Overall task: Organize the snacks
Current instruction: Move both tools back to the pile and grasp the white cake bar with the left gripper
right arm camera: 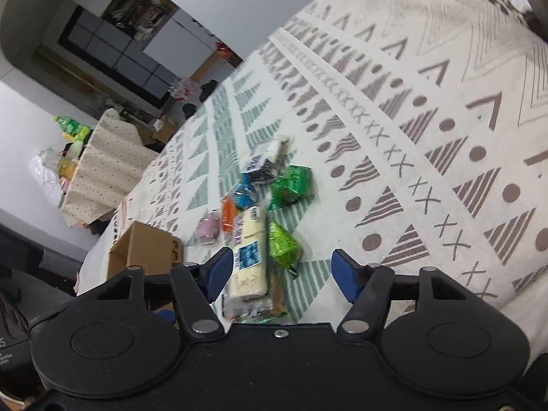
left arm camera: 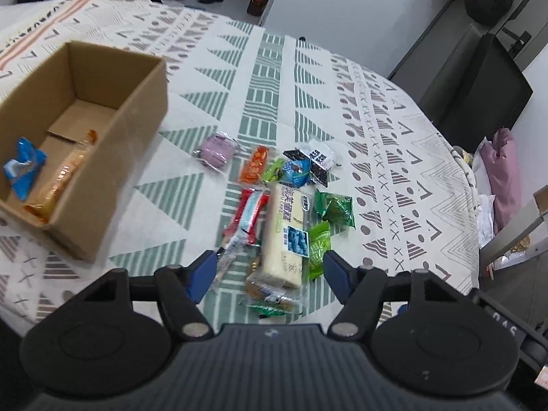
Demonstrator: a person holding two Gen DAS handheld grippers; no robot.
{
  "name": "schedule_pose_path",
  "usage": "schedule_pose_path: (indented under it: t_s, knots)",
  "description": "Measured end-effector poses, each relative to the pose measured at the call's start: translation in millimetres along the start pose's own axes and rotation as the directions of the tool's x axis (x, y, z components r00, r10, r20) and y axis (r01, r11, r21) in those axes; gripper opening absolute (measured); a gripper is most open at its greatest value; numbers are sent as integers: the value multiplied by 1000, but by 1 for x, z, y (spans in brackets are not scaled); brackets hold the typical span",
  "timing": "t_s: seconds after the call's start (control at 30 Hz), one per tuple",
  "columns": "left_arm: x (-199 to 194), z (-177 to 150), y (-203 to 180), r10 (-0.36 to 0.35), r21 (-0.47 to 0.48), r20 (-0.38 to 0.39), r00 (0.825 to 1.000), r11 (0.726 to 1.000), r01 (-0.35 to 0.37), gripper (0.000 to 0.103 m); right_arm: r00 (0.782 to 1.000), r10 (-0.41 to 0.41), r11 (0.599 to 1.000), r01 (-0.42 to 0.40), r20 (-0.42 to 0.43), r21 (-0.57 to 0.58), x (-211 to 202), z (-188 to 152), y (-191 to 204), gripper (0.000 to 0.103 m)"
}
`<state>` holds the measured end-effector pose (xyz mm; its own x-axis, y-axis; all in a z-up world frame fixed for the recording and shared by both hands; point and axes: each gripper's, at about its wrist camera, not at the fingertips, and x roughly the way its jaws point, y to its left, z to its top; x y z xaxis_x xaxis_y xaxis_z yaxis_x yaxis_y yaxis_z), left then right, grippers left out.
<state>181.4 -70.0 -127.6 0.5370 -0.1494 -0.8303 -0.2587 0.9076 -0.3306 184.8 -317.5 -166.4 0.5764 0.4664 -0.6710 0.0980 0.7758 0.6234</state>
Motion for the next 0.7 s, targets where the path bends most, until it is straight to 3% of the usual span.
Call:
schedule_pose_path:
  t_s: [0.3, 0.6, 0.7]
  knots:
    - [48, 2, -10, -13, 15, -60, 998, 1000, 14, 68, 1000, -12, 996, 12, -9, 83, 22, 9, -13, 60]
    - [84, 1, -15, 28, 26, -83, 996, 999, -26, 68, 999, -12, 989, 18, -41, 145, 47, 15, -21, 60]
    - [93, 0, -14, 21, 10, -104, 994, 1000, -20, 57, 999, -1, 989, 8, -44, 148, 54, 15, -19, 60]
